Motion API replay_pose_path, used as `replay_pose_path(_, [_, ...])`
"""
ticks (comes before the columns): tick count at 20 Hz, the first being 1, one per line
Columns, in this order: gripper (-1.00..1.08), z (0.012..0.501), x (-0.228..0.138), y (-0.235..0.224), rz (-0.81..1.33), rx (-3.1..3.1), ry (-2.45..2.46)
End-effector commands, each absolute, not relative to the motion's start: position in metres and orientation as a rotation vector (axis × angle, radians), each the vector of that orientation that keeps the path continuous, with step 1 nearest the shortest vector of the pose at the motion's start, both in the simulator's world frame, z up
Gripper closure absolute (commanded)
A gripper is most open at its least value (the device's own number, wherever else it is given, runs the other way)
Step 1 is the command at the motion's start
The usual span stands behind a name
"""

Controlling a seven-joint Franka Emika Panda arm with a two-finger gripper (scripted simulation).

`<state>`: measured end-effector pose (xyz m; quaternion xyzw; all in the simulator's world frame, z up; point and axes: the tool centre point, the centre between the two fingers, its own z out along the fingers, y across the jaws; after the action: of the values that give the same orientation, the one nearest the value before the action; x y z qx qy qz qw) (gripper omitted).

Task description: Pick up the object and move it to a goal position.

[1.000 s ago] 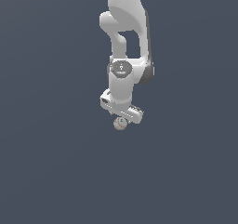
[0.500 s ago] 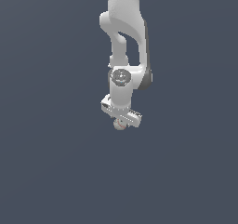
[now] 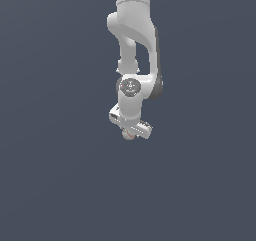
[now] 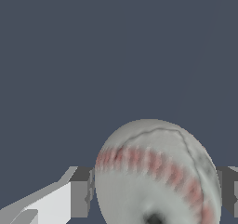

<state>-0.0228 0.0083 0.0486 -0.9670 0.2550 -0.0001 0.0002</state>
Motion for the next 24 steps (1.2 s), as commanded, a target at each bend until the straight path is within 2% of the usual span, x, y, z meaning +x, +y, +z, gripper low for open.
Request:
replay_pose_path(1, [1.08,0.048,-0.023,0.008,0.0,-3.037,0.802])
replay_pose_path(14, [1.08,0.062,-0.023,0.01,-0.001,-3.037,0.801])
replay_pose_path(24, [1.08,0.131,-0.027,0.016,-0.001,-3.037,0.802])
